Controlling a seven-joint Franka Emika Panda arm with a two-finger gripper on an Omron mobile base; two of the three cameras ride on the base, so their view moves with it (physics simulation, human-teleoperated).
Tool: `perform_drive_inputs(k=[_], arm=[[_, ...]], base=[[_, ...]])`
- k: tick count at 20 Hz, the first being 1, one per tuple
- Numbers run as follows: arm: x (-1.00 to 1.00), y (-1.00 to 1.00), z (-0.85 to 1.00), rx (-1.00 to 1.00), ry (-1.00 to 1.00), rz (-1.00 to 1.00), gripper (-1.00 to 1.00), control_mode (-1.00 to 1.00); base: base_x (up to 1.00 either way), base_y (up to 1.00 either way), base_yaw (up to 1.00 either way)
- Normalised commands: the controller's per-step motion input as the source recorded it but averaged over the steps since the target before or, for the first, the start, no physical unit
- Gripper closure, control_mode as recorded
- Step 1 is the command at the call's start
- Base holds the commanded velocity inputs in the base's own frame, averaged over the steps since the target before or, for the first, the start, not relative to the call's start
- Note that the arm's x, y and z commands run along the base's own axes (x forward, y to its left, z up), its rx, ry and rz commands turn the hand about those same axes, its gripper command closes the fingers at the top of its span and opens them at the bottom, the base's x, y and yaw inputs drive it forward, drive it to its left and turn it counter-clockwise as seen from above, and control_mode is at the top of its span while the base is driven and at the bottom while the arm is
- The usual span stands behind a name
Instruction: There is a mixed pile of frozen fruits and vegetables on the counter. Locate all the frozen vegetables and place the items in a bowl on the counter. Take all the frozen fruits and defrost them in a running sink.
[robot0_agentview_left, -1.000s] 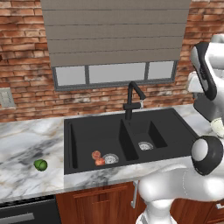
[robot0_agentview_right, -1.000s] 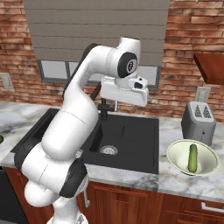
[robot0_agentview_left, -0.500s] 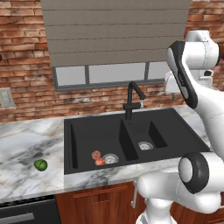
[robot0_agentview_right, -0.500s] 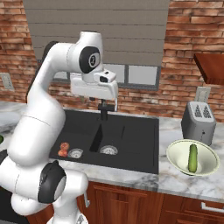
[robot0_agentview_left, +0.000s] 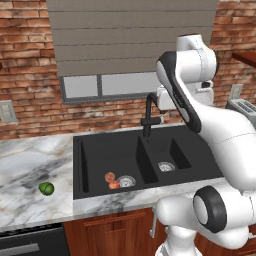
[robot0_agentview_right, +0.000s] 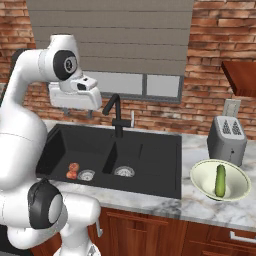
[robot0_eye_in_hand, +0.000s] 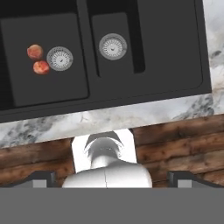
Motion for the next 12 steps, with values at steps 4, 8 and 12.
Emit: perform_drive_inputs(k=[4, 8, 12], arm=[[0.0, 0.82, -0.01, -0.07, -0.01, 0.0, -1.0, -1.0], [0.0, 0.68, -0.03, -0.01, 0.0, 0.0, -1.0, -1.0], [-0.04, 0.18, -0.09, 0.0, 0.0, 0.06, -1.0, -1.0]], base=[[0.0, 0.0, 0.0], [0.0, 0.0, 0.0], [0.0, 0.0, 0.0]])
